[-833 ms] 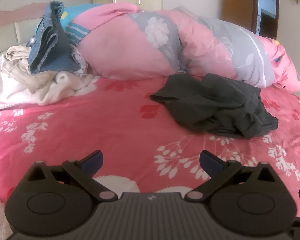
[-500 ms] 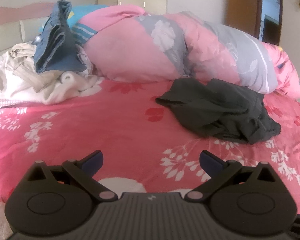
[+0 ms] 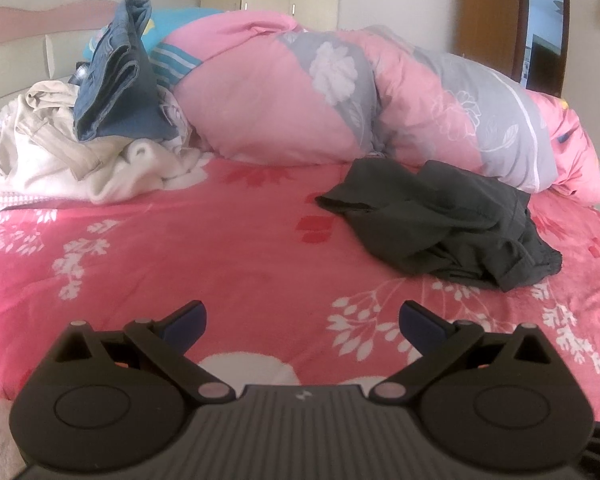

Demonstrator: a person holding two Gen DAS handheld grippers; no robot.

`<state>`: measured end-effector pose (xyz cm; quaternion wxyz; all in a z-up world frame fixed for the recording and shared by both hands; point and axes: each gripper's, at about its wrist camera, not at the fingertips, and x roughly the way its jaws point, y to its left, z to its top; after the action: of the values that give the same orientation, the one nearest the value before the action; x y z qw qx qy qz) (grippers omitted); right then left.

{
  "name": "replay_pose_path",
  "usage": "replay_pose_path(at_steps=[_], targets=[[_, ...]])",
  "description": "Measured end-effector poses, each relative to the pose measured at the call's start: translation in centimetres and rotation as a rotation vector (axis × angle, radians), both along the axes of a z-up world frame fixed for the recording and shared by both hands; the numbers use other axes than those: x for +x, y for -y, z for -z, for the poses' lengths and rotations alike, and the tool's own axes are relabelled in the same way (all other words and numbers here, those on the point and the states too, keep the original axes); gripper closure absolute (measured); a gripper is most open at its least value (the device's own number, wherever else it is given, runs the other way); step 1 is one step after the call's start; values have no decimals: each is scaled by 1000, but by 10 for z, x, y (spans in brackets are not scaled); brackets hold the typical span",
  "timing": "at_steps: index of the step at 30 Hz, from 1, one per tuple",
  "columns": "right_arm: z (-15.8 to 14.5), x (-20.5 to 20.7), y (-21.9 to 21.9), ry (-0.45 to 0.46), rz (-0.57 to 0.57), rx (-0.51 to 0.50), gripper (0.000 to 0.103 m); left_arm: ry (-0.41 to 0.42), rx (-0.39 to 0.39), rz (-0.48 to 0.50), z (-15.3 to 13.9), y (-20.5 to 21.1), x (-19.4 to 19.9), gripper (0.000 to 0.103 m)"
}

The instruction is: Fold clothes

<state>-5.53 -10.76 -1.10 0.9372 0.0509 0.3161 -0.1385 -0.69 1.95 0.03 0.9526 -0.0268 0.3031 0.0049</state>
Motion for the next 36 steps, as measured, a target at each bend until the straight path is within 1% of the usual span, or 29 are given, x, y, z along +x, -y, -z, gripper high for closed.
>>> replay_pose_path(at_steps=[36], targets=[[3, 4, -7, -6, -16, -17, 1, -20, 1, 16, 4, 0, 4, 0]])
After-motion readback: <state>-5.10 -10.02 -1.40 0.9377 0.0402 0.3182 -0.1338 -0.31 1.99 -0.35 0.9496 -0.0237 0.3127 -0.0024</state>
